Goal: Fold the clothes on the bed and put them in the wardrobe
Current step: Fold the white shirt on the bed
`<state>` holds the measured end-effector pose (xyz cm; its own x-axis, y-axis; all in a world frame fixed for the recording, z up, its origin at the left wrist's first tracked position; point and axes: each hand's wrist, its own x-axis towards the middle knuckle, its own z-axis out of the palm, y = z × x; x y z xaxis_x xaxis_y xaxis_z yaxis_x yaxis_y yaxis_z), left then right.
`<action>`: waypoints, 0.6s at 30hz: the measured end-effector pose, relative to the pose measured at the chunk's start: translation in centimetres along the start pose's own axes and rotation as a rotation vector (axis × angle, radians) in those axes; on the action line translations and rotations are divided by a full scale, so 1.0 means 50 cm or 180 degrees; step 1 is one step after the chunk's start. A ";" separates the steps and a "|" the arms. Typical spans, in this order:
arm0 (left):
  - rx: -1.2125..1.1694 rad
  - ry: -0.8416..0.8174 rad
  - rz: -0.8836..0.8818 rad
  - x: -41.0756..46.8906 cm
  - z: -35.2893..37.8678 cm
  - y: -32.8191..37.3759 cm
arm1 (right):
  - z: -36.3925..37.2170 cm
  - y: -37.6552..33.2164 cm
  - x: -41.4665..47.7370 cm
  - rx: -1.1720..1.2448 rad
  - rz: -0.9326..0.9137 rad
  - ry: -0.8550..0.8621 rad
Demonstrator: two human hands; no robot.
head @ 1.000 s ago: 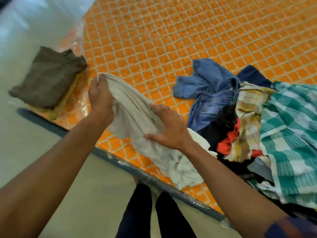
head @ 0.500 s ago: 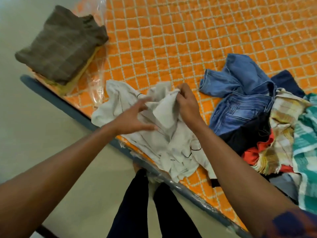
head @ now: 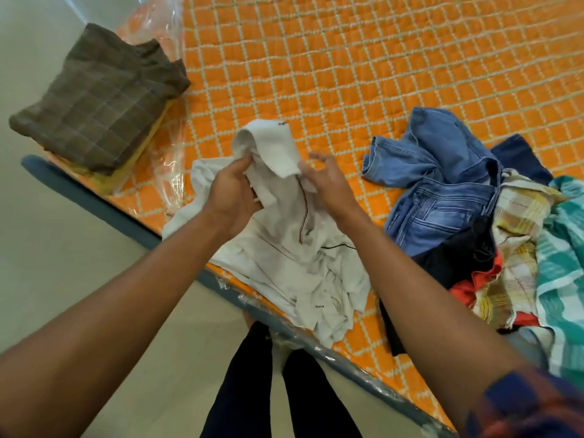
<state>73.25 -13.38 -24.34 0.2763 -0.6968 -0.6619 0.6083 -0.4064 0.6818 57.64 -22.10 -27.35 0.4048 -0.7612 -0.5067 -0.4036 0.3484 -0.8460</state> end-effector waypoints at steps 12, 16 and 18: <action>0.1437 0.0657 0.0105 -0.013 -0.132 -0.104 | 0.085 0.158 -0.105 -0.1368 -0.0352 -0.0552; 0.1882 -0.0353 0.0041 -0.032 -0.111 -0.014 | 0.060 0.063 -0.046 -0.1220 -0.1147 -0.0445; 0.2016 -0.0628 0.0013 -0.040 -0.099 0.028 | 0.060 -0.004 -0.013 -0.1384 -0.1079 -0.1199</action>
<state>77.23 -9.64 -23.59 0.0998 -0.7697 -0.6306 0.0357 -0.6306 0.7753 59.91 -20.03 -27.35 0.7946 -0.5193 -0.3147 -0.4658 -0.1887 -0.8646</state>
